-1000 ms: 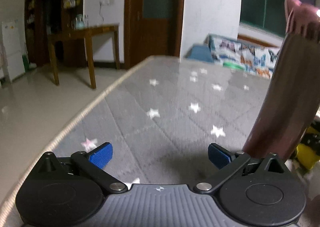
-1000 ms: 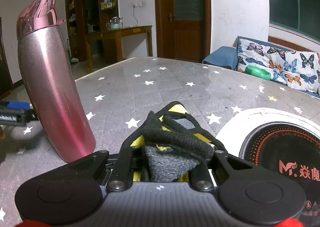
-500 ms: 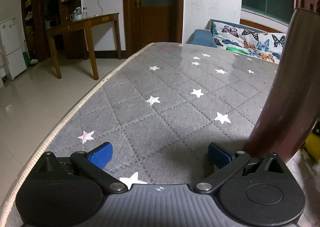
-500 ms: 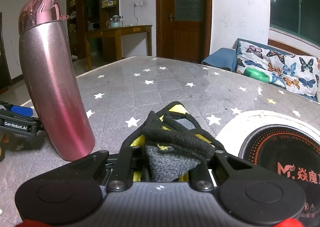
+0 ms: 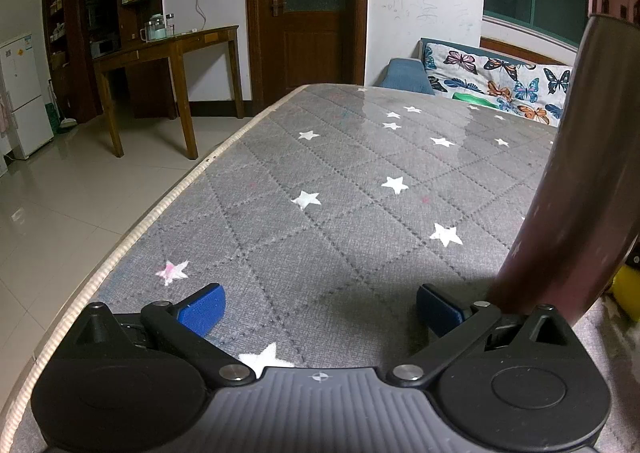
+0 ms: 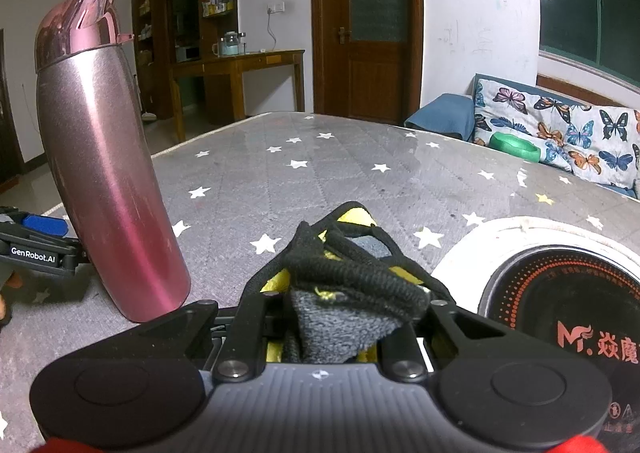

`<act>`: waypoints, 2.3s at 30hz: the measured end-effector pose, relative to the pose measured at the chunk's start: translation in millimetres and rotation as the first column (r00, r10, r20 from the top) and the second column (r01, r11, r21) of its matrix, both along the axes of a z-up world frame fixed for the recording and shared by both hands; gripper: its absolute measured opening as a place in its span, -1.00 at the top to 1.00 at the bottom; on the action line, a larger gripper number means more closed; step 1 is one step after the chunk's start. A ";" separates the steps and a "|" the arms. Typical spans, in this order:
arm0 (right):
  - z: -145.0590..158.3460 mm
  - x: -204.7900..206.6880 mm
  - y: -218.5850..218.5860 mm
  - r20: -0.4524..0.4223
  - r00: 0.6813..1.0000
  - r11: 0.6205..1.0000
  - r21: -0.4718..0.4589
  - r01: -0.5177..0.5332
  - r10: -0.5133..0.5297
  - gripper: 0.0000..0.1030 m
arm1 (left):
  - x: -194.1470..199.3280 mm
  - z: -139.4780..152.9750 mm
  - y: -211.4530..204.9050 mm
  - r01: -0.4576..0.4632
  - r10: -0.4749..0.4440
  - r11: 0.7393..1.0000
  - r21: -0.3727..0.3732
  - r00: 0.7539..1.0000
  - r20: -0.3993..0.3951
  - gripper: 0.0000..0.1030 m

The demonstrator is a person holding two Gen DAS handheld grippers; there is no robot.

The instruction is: Clean container

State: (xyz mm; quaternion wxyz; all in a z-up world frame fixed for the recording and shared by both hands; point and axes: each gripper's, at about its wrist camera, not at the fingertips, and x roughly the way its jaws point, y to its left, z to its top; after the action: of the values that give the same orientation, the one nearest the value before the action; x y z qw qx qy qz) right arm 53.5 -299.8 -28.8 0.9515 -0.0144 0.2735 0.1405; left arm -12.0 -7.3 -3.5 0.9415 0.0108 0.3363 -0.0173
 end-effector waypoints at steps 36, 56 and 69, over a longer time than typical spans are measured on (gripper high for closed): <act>3.7 -7.0 4.6 0.006 1.000 0.999 -0.033 0.002 -0.002 0.68 | -0.1 1.8 -6.7 -0.002 0.002 1.000 0.004 1.000 -0.001 -1.00; 3.6 -6.0 7.5 0.011 1.000 0.999 -0.044 0.003 -0.003 0.68 | -0.5 3.4 -6.7 -0.002 0.002 1.000 0.002 1.000 -0.001 -1.00; 3.7 -5.7 5.3 0.009 1.000 0.999 -0.032 0.003 -0.002 0.68 | -1.3 4.3 -4.9 -0.001 0.001 1.000 -0.001 1.000 0.000 -1.00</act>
State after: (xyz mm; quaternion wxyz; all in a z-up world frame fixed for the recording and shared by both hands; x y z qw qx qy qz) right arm 47.8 -294.5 -25.1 0.9526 -0.0297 0.2712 0.1348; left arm -13.3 -12.2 0.8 0.9415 0.0103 0.3365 -0.0168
